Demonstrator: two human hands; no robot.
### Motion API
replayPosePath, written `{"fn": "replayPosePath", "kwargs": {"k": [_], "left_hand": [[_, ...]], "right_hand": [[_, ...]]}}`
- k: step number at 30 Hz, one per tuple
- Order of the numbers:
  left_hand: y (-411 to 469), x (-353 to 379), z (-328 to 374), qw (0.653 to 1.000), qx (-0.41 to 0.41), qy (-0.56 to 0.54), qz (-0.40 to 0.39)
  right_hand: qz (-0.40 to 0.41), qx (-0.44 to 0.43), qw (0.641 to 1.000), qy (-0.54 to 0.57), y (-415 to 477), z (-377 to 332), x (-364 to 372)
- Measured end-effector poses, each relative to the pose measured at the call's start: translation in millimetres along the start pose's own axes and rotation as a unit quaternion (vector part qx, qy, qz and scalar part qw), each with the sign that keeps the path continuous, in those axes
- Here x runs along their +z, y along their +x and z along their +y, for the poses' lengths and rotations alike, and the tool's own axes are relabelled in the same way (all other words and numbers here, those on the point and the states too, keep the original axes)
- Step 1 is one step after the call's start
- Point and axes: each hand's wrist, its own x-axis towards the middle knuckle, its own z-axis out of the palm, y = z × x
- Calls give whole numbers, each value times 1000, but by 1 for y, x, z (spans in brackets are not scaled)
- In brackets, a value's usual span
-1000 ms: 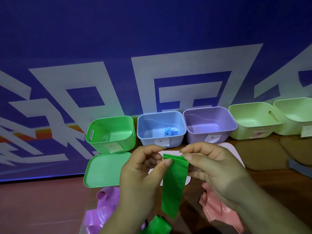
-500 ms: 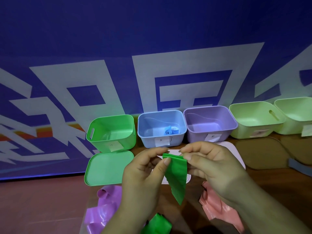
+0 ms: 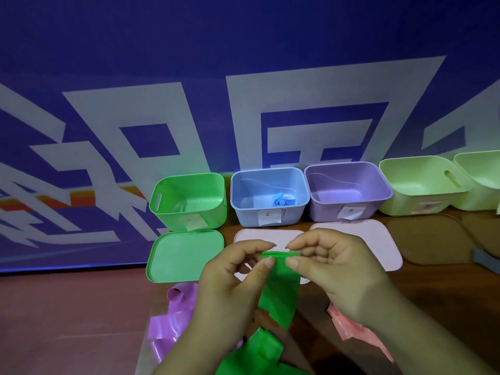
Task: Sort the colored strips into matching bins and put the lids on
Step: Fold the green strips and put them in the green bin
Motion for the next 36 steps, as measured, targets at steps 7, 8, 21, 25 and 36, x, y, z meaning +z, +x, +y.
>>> {"fn": "replayPosePath", "kwargs": {"k": [7, 8, 21, 25, 36], "left_hand": [[-9, -26, -16, 998, -2, 67, -19], [-11, -30, -19, 997, -9, 68, -19], [-39, -96, -102, 988, -116, 99, 27], [-47, -97, -116, 984, -143, 106, 11], [-57, -103, -138, 974, -170, 140, -51]], "right_hand": [[-9, -5, 1000, 4, -2, 23, 18], [-4, -10, 1000, 1, -2, 29, 19], [11, 162, 946, -281, -16, 216, 13], [-40, 137, 927, -346, -30, 247, 30], [-74, 66, 875, -473, -27, 285, 56]]}}
